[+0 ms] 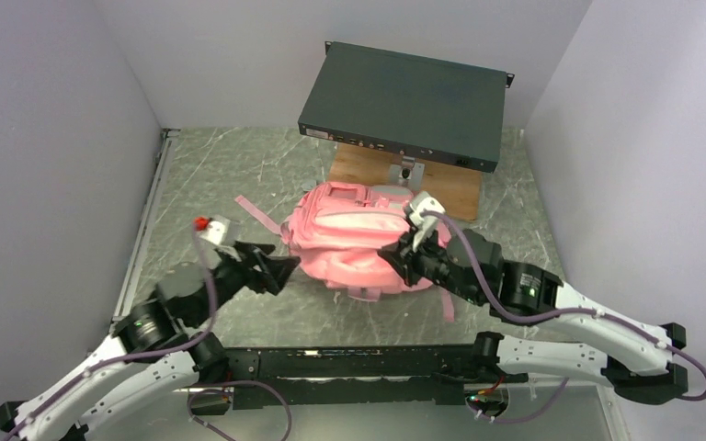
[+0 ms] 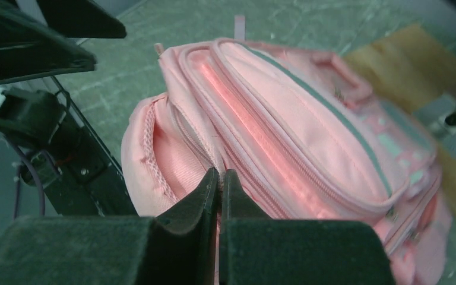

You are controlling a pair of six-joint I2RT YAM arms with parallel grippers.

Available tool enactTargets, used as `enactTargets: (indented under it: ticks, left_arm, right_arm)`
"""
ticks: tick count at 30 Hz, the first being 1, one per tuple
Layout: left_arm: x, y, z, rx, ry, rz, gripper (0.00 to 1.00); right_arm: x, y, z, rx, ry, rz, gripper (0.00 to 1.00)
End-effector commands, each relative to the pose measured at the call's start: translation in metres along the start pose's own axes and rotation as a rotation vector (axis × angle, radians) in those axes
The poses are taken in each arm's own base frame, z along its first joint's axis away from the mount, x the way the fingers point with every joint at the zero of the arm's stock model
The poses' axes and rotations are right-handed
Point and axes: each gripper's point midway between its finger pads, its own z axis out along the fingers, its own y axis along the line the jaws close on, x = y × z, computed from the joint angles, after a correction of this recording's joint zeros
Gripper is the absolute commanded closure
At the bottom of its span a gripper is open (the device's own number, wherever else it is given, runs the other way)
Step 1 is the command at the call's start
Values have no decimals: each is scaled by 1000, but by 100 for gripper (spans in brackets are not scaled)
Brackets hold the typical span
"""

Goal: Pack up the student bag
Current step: Zip the student bag at the center of the board.

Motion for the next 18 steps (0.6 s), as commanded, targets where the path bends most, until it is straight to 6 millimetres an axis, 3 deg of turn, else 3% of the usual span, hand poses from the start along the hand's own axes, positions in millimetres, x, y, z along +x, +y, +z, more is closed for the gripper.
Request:
enactTargets:
  ticks: [1, 4, 6, 11, 15, 18]
  left_arm:
    - [-62, -42, -37, 177, -112, 74, 16]
    - [-77, -80, -48, 337, -76, 76, 16]
    - [-83, -97, -48, 365, -6, -12, 13]
    - [-72, -98, -45, 169, 233, -388, 20]
    - [-62, -85, -49, 34, 265, -621, 14]
    - [-65, -88, -44, 31, 246, -754, 1]
  right_arm:
    - [-178, 30, -26, -93, -476, 45, 100]
    - [-197, 38, -10, -93, -486, 22, 100]
    - [-198, 43, 8, -102, -481, 17, 100]
    - [-186, 52, 41, -134, -449, 21, 100]
    - [-177, 57, 53, -153, -433, 20, 100]
    - [-173, 59, 58, -161, -426, 12, 100]
